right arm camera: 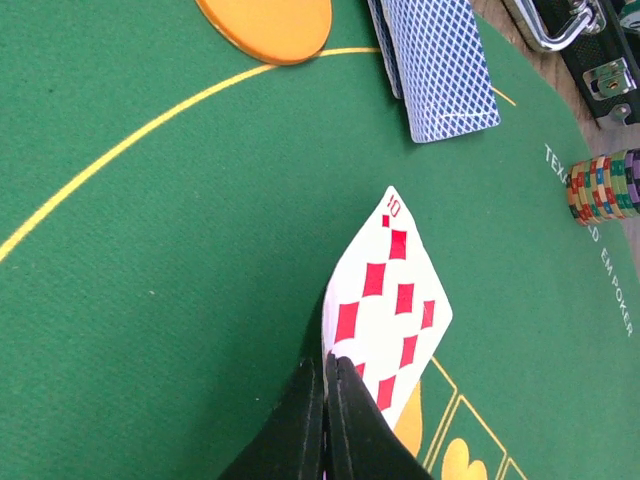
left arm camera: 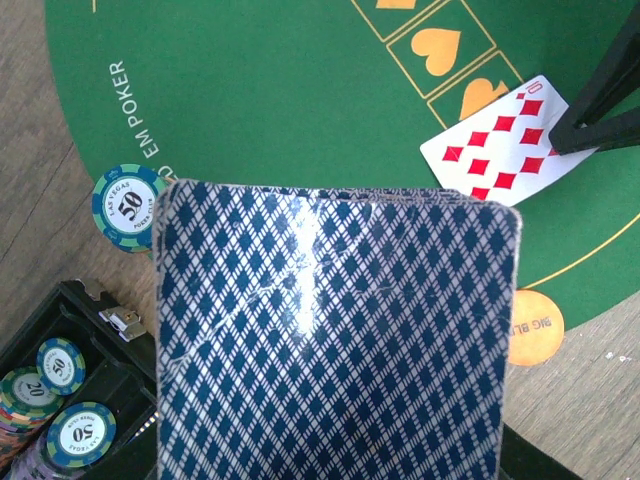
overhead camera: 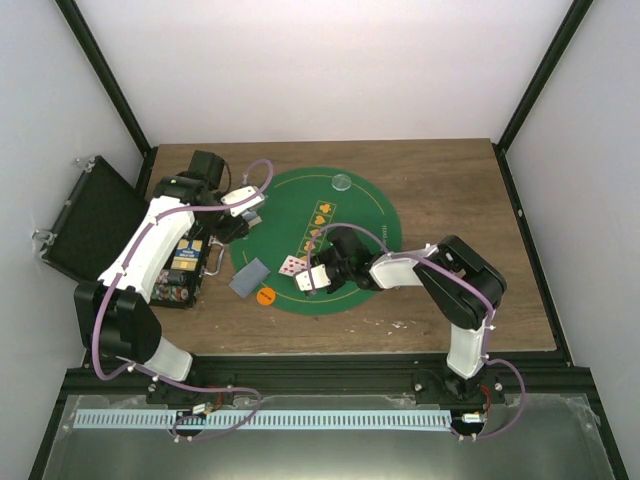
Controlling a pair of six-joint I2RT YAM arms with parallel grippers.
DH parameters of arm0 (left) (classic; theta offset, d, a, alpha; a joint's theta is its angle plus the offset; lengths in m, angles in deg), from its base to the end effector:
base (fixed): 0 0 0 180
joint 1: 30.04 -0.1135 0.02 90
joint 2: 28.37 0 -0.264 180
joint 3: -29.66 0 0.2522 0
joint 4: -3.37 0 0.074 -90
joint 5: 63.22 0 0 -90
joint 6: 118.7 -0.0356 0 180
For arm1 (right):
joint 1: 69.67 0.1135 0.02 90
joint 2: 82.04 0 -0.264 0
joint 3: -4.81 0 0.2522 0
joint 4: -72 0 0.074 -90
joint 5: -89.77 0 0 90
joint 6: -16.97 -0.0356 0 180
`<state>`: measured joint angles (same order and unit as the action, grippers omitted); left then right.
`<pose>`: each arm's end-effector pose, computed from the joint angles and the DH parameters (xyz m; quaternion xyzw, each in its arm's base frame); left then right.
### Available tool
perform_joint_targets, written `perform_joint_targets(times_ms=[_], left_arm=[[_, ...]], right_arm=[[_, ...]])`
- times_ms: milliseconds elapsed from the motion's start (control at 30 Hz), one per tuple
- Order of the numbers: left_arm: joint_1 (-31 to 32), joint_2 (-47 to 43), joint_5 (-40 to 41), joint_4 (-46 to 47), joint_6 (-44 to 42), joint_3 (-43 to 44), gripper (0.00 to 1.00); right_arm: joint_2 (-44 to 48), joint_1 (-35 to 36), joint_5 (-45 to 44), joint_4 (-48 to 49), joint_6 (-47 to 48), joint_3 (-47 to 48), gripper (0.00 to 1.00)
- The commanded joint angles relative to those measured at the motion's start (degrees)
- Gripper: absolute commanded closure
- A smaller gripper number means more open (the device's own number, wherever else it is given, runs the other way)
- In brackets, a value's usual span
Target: Distribute texas hold em gaming equipment
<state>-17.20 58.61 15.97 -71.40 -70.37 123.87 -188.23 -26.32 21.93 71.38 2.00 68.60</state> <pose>0.2890 -0.0727 0.3082 0.4635 0.8597 -0.0412 0.2108 0.2512 0.2556 0.1240 -0.8122 0.3952 0.0628 0.4244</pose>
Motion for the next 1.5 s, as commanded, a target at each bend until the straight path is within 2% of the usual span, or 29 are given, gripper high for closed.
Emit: perform_joint_targets(times_ms=[0, 300, 633, 767, 833, 933, 1000, 1100, 1200, 1300, 1467], left_arm=[[-0.2, -0.8, -1.2, -0.3, -0.4, 0.2, 0.55], [-0.2, -0.8, -1.1, -0.3, -0.8, 0.1, 0.55], [-0.2, -0.8, -1.3, -0.4, -0.8, 0.1, 0.55], [-0.2, -0.8, -1.6, -0.6, -0.9, 0.1, 0.55], [-0.2, -0.7, -1.7, -0.8, -1.2, 0.1, 0.54], [-0.2, -0.7, -2.6, -1.3, -1.6, 0.2, 0.54], [-0.2, -0.7, -3.8, -1.9, -1.9, 0.4, 0.54], [0.4, -0.6, -5.6, -3.2, -2.8, 0.9, 0.54], [2.2, -0.6, -6.1, -4.5, -3.8, 1.6, 0.54], [4.6, -0.4, -5.4, -5.2, -4.5, 2.0, 0.54], [8.3, 0.3, -4.8, -5.5, -4.5, 2.7, 0.54]], right_arm=[[-0.9, -0.2, -0.1, -1.1, 0.8, 2.6, 0.99], [-1.6, -0.2, -2.0, -1.7, 3.3, 1.7, 0.97], [1.6, -0.1, -2.6, -2.8, 2.9, 0.1, 0.74], [6.3, -0.2, -2.2, -1.1, -0.8, -1.3, 0.55], [9.8, -0.5, 0.9, -1.2, -6.5, -0.8, 0.41], [15.5, -2.1, 6.1, 3.0, -21.4, -1.2, 0.22], [18.7, -4.3, 8.2, 9.2, -35.5, -2.0, 0.01], [20.5, -10.2, 12.3, 12.4, -63.1, 1.5, 0.00], [15.9, -17.1, 25.2, 7.6, -86.5, 10.5, 0.00], [9.1, -20.1, 37.2, 6.0, -99.7, 17.1, 0.08], [2.7, -19.6, 44.5, 10.7, -113.7, 20.7, 0.14]])
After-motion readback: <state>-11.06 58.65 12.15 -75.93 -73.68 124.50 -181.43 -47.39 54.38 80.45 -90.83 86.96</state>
